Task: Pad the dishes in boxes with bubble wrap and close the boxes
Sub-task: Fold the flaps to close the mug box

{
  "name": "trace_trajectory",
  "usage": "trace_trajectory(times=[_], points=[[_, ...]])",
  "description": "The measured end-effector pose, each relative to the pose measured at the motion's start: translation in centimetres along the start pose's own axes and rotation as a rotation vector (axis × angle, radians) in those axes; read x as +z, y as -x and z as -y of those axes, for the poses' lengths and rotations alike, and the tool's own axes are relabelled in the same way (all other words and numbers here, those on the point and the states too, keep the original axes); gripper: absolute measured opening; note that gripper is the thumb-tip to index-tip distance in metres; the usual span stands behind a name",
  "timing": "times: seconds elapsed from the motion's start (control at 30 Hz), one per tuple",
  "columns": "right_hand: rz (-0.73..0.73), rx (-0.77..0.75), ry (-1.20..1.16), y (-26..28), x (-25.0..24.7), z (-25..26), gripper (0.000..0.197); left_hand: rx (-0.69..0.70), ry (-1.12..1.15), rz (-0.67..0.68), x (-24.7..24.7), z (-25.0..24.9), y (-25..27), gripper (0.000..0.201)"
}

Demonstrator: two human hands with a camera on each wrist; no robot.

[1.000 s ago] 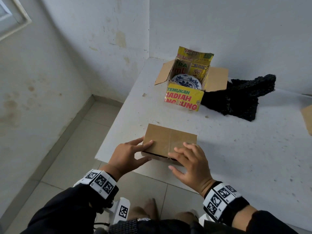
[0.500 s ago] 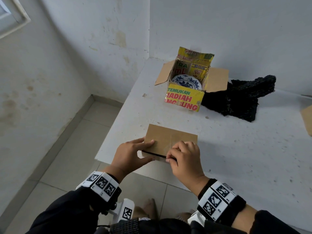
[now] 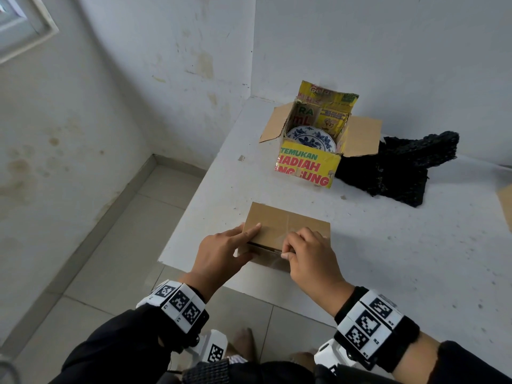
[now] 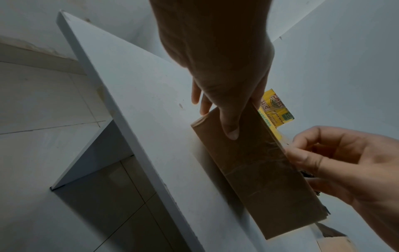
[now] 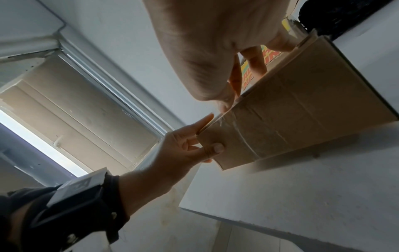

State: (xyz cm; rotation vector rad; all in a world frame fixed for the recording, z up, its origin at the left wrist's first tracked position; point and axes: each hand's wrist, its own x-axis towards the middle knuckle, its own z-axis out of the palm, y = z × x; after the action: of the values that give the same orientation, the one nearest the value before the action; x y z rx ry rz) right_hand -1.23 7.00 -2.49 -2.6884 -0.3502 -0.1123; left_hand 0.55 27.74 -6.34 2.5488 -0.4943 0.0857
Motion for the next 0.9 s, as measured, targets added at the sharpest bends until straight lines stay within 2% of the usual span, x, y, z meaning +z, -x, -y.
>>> trace_trajectory(times=[0.13,0.37,0.6,0.77,0.83,0.9], points=[[-0.057,-0.067,0.02,1.7,1.0,0.0,0.023,0.021,0.023,-0.018,1.0,0.6,1.0,0.056],[-0.179,-0.166,-0.038,2.9,3.0,-1.7,0.009,0.029,0.037,-0.053,1.5,0.8,1.5,0.055],[-0.36,-0.318,0.043,2.8,4.4,-3.2,0.021,-0.011,0.047,-0.033,1.2,0.1,1.7,0.053],[-0.331,-0.411,0.083,2.7,4.1,-3.7,0.017,-0.018,0.035,-0.067,0.1,-1.4,1.6,0.068],[-0.287,-0.445,0.089,2.7,3.8,-3.7,0.014,-0.055,-0.022,-0.084,0.2,-2.3,1.3,0.077],[-0.234,-0.443,0.062,2.6,3.2,-3.7,0.016,-0.12,-0.079,-0.041,0.6,-3.1,0.8,0.084]])
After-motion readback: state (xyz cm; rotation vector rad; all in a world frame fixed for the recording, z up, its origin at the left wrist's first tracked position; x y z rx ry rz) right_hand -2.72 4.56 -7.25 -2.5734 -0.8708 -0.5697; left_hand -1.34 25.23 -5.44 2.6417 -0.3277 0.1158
